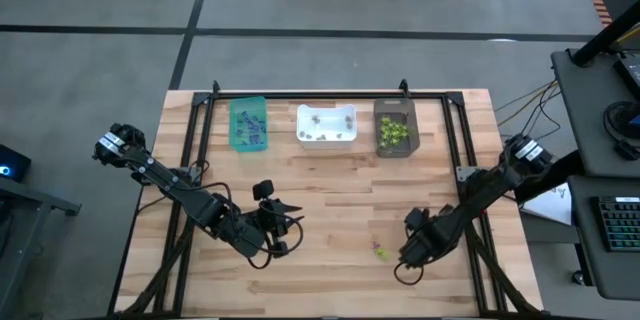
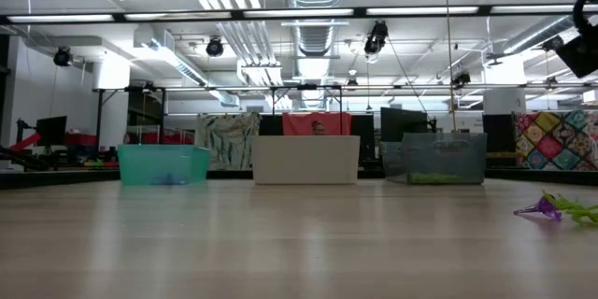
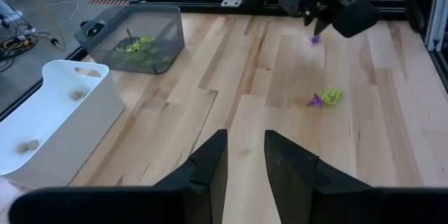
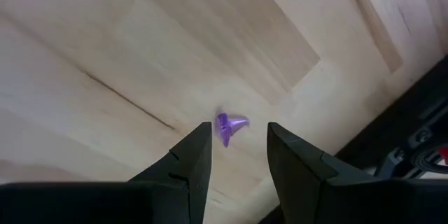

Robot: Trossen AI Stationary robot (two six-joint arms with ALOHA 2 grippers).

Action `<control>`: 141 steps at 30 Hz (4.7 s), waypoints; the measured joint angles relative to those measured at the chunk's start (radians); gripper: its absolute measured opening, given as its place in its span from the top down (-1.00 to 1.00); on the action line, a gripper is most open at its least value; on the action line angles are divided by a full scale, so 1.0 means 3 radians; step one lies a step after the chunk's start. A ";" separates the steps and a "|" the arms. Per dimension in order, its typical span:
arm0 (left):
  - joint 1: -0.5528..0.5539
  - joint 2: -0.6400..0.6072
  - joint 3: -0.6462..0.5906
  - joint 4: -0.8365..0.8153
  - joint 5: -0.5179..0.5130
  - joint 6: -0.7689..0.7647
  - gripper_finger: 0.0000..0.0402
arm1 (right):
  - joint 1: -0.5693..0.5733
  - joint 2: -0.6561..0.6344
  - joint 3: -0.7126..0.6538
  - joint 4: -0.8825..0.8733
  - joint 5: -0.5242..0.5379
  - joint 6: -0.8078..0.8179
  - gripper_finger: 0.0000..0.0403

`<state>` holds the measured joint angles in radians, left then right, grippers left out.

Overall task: Sort Halloween decoration
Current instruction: Put the purple witch toy into the light blue bin

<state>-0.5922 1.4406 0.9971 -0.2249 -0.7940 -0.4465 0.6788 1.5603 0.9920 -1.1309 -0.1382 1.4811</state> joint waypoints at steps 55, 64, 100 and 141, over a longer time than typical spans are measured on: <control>-0.0726 -0.0116 0.0079 -0.0118 -0.0944 0.0528 0.61 | -0.1176 -0.0250 0.0759 0.1477 0.1764 -0.2354 0.94; -0.1176 -0.0337 0.0077 -0.0280 -0.1521 0.0527 0.61 | -0.1981 0.0132 0.0886 0.3869 0.0902 -0.3846 0.94; -0.1677 -0.0701 0.0068 -0.0793 -0.2590 0.0488 0.61 | -0.3117 0.3064 0.4110 0.3709 0.1048 -0.4498 0.94; -0.1540 -0.0261 0.0071 -0.0575 -0.2141 -0.0324 0.61 | -0.1890 0.1571 0.3851 0.0571 0.1157 -0.4747 0.46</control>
<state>-1.0541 1.3624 1.0183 -0.3974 -1.4364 -0.5438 0.1118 2.0315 2.1474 -0.9595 0.2088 0.0569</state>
